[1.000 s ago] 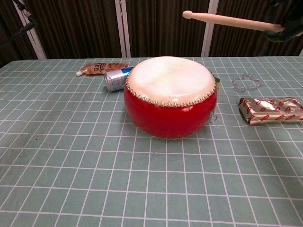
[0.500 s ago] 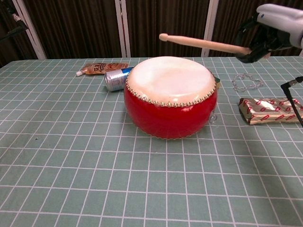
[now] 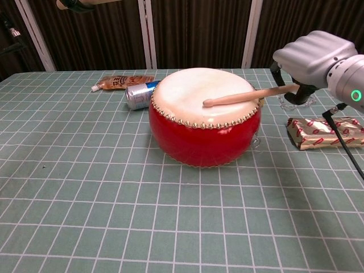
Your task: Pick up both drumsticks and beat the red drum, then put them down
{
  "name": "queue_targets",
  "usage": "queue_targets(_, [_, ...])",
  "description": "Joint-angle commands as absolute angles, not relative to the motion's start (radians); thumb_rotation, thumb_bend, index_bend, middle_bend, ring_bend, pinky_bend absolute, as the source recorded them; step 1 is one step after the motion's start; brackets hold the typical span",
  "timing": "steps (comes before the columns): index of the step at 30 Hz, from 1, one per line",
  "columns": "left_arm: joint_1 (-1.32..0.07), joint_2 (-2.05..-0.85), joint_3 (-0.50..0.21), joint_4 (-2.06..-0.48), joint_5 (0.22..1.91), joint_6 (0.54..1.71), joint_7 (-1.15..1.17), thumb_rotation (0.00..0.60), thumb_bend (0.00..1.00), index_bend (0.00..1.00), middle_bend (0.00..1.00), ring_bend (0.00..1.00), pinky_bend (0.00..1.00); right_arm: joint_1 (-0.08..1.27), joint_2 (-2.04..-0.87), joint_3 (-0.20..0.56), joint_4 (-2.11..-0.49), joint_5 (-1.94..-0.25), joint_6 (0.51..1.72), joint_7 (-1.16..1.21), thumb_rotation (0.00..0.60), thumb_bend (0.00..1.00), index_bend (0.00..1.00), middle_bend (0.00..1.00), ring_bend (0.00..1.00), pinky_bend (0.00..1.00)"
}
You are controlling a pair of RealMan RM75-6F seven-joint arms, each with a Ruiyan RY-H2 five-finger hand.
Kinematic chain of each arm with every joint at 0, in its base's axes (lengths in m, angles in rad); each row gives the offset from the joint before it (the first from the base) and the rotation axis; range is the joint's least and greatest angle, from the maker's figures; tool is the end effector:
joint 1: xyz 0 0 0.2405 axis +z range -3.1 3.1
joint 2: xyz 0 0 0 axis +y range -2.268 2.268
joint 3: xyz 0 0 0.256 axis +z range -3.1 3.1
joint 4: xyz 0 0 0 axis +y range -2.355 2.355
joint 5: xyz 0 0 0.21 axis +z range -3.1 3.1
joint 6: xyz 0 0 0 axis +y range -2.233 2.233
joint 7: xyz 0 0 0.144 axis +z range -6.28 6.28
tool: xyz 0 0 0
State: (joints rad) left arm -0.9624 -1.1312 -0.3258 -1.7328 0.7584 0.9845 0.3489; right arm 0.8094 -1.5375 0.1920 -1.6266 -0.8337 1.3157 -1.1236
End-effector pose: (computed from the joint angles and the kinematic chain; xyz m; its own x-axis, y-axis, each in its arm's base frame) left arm -0.0725 0.4088 0.1329 0.3560 0.0732 0.9316 0.9009 -0.2917 -0.3213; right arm -0.1287 -0.3513 0.0249 0.8320 0.0204 0.5544 -0.5443 -0.1636 0.8228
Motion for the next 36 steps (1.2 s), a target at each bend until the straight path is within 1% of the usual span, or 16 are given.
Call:
queue_targets(1, [-0.963, -1.132, -0.327, -1.735, 0.759, 0.987, 0.348, 0.6, 0.54, 0.78, 1.0, 1.0, 1.0, 0.82, -1.518, 0.228, -1.662, -0.785, 1.366, -1.135, 0.6, 0.66, 0.99, 1.0, 1.0, 0.98])
queue_targets(8, [-0.974, -1.134, -0.334, -1.762, 0.747, 1.004, 0.368, 0.6, 0.54, 0.78, 1.0, 1.0, 1.0, 0.774, -1.418, 0.304, -1.745, -0.773, 1.42, -1.032, 0.6, 0.66, 0.99, 1.0, 1.0, 0.98])
queue_targets(13, [-0.992, -1.15, -0.328, -1.789, 0.733, 1.017, 0.409, 0.6, 0.54, 0.78, 1.0, 1.0, 1.0, 0.714, -1.384, 0.338, -1.791, -0.758, 1.461, -0.909, 0.6, 0.66, 0.99, 1.0, 1.0, 0.98])
queue_targets(15, [-1.001, -1.163, -0.326, -1.797, 0.727, 1.026, 0.425, 0.6, 0.54, 0.78, 1.0, 1.0, 1.0, 0.696, -1.376, 0.333, -1.794, -0.761, 1.469, -0.882, 0.6, 0.66, 0.99, 1.0, 1.0, 0.98])
queue_targets(18, [-1.013, -1.204, -0.331, -1.803, 0.74, 1.077, 0.449, 0.6, 0.54, 0.78, 1.0, 1.0, 1.0, 0.671, -1.361, 0.316, -1.789, -0.786, 1.47, -0.84, 0.6, 0.66, 0.99, 1.0, 1.0, 0.98])
queue_targets(21, [-1.022, -1.234, -0.339, -1.807, 0.747, 1.103, 0.454, 0.6, 0.54, 0.78, 1.0, 1.0, 1.0, 0.655, -1.347, 0.314, -1.79, -0.794, 1.466, -0.809, 0.6, 0.66, 0.99, 1.0, 1.0, 0.98])
queue_targets(25, [-1.048, -1.28, -0.334, -1.802, 0.747, 1.145, 0.521, 0.6, 0.54, 0.78, 1.0, 1.0, 1.0, 0.638, -1.318, 0.315, -1.793, -0.791, 1.45, -0.776, 0.6, 0.66, 0.99, 1.0, 1.0, 0.98])
queue_targets(31, [-1.092, -1.355, -0.345, -1.781, 0.671, 1.169, 0.595, 0.6, 0.54, 0.78, 1.0, 1.0, 1.0, 0.618, -1.288, 0.314, -1.777, -0.798, 1.423, -0.727, 0.6, 0.66, 0.99, 1.0, 1.0, 0.98])
queue_targets(36, [-1.127, -1.425, -0.316, -1.706, 0.577, 1.166, 0.69, 0.6, 0.54, 0.79, 1.0, 1.0, 1.0, 0.608, -1.281, 0.304, -1.743, -0.791, 1.393, -0.701, 0.6, 0.66, 0.99, 1.0, 1.0, 0.98])
